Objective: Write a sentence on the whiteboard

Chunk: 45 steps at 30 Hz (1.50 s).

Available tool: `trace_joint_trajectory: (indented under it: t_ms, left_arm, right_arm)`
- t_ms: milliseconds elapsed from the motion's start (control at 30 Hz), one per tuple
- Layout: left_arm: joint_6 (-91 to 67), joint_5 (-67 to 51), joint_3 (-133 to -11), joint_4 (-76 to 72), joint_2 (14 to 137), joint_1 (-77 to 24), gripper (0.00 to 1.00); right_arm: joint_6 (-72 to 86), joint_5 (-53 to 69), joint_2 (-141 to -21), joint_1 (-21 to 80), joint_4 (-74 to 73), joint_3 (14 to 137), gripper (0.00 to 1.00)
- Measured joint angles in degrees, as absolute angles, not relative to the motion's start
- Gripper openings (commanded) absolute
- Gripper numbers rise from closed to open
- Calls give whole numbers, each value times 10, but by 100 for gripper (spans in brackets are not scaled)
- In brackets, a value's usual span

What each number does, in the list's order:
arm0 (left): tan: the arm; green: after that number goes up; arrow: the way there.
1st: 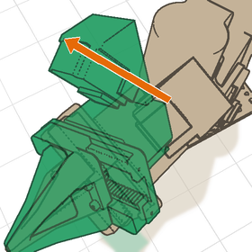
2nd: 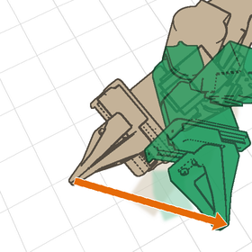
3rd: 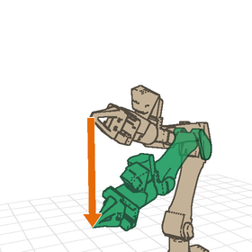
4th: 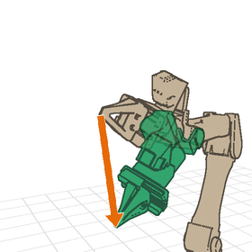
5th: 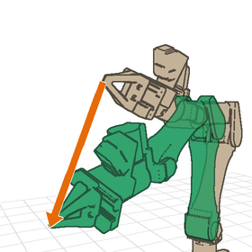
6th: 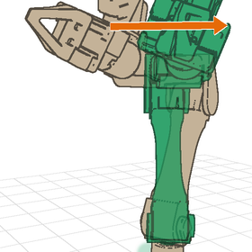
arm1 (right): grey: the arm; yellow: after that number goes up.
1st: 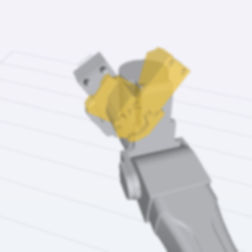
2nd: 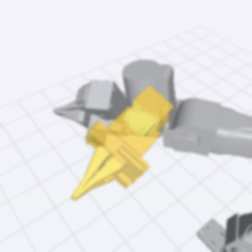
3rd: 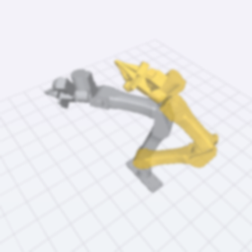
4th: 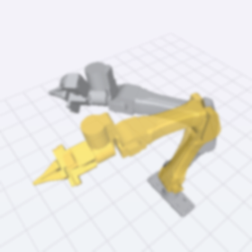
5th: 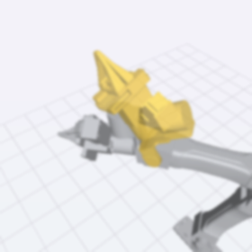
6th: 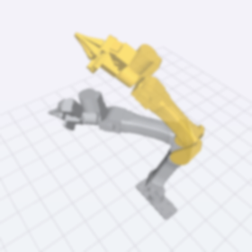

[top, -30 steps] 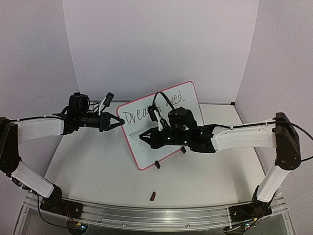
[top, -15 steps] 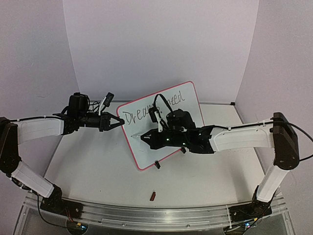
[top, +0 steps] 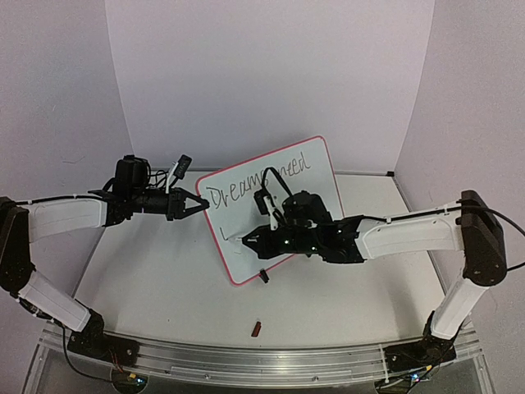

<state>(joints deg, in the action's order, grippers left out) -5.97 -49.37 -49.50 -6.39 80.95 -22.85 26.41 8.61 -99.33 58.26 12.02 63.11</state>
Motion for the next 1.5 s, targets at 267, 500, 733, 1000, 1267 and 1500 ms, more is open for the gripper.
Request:
trace_joint_trajectory:
  t_ms: [267,500,733,1000,1267,1500]
  left_arm:
    - [-59,-492,-495,-60,806,-230,0]
    - [-59,-491,-495,-60,806,-231,0]
    - [-59,-491,-495,-60,806,-231,0]
    - [-59,-491,-495,-60,806,-231,0]
    - [-59,-490,-495,-60,806,-231,0]
    - [-59,-489,-495,-60,806,-231,0]
  right_arm:
    - [264,84,-967,582,123,630,0]
    - [263,70,-967,582,124,636,0]
    - [260,66,-975,577,124,648,0]
    - [260,67,-989,573,124,655,0]
    - [266,70,-989,572,126,649,0]
    - [278,86,-989,573,128,622,0]
